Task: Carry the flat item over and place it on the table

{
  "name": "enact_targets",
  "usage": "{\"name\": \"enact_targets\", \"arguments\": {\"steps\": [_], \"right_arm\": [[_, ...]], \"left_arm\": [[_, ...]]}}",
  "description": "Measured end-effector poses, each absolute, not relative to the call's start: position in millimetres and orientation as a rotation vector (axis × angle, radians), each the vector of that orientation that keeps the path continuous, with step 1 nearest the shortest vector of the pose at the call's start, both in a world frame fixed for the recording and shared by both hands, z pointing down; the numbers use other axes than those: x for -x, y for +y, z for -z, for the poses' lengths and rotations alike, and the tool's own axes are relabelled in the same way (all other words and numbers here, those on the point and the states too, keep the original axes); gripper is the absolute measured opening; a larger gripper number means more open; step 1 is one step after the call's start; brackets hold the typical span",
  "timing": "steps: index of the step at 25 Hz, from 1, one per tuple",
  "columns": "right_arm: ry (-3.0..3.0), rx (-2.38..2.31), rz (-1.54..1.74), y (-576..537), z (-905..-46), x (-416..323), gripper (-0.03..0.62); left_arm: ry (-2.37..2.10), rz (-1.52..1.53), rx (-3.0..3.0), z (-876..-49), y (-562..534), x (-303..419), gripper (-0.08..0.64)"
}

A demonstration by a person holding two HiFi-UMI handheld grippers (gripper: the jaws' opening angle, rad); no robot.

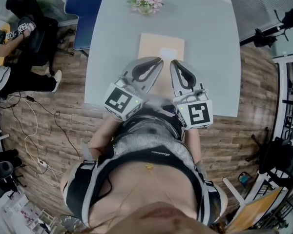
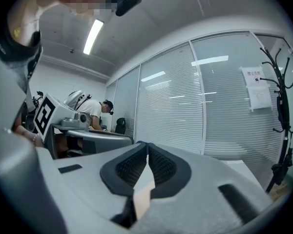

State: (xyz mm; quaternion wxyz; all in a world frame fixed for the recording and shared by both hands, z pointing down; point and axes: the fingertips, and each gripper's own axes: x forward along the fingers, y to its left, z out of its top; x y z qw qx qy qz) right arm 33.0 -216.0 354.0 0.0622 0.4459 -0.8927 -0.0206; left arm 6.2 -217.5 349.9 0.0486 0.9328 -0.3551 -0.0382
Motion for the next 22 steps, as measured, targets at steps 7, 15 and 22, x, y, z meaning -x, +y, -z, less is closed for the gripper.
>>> {"name": "enact_targets", "arguments": {"steps": [7, 15, 22], "right_arm": [[-2.71, -1.328, 0.069, -211.4, -348.3, -27.4, 0.003], [-2.728, -1.33, 0.056, -211.0, -347.2, -25.3, 0.003], [-2.723, -1.331, 0.035, -208.9, -347.1, -25.0, 0.004]], "left_arm": [[-1.07, 0.082, -2.837, -342.6, -214.5, -4.2, 0.016], [-1.058, 0.098, -2.841, -341.8, -215.4, -2.9, 0.014], [-1.041, 0.015, -2.852, -348.5, -209.3, -3.8, 0.014]]}}
